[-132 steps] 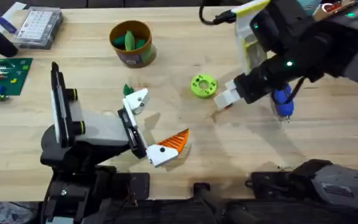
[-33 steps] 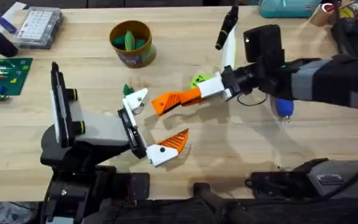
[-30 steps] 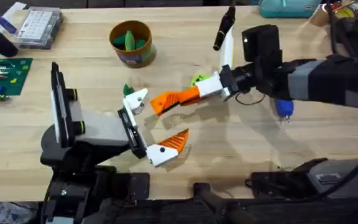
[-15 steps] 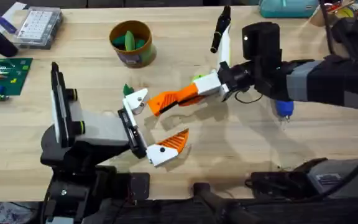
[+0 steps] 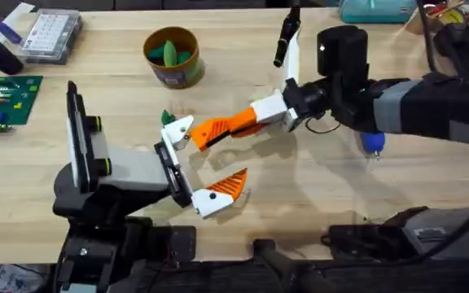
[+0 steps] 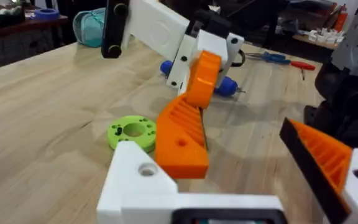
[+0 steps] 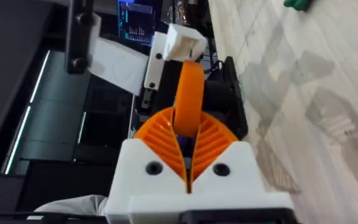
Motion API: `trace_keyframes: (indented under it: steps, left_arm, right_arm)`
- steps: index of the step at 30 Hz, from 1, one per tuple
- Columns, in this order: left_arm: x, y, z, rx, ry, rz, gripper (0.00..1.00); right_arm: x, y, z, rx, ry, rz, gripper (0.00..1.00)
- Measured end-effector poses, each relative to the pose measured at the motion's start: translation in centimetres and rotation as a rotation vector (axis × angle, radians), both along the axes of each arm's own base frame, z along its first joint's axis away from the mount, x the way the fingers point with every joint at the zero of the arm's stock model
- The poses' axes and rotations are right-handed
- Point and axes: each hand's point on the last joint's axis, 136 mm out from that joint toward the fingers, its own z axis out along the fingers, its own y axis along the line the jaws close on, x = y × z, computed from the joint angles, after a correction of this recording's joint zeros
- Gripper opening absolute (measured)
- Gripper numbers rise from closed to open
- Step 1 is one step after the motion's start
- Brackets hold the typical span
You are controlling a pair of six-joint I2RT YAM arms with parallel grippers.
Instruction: Pick up the gripper from the table and insert it into the empty holder that is missing its gripper. Then pick up a screw, insert it into the mounting hole, and use the screwdriver to tighten it. Finally, clean up the table by picking up the vegetable and placing it into the bucket.
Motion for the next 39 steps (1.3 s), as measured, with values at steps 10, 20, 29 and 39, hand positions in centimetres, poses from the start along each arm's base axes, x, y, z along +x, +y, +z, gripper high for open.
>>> trace_keyframes:
  steps: [10,20,29,39]
  left_arm:
    - [0.0,0.0,0.0,0.0,0.0,0.0,0.992]
    - [0.1,0.0,0.0,0.0,0.0,0.003,0.992]
    - [0.2,0.1,0.0,0.001,-0.001,0.014,0.992]
    - [0.2,0.1,0.0,0.001,-0.001,0.014,0.992]
  right_arm:
    - [0.2,0.2,0.0,-0.001,-0.02,-0.01,0.007]
    - [0.2,0.8,-1.1,-0.011,0.001,0.003,0.007]
    - [0.6,1.3,-0.8,0.011,-0.007,0.011,0.007]
    - [0.8,1.5,0.0,0.016,0.019,0.01,0.007]
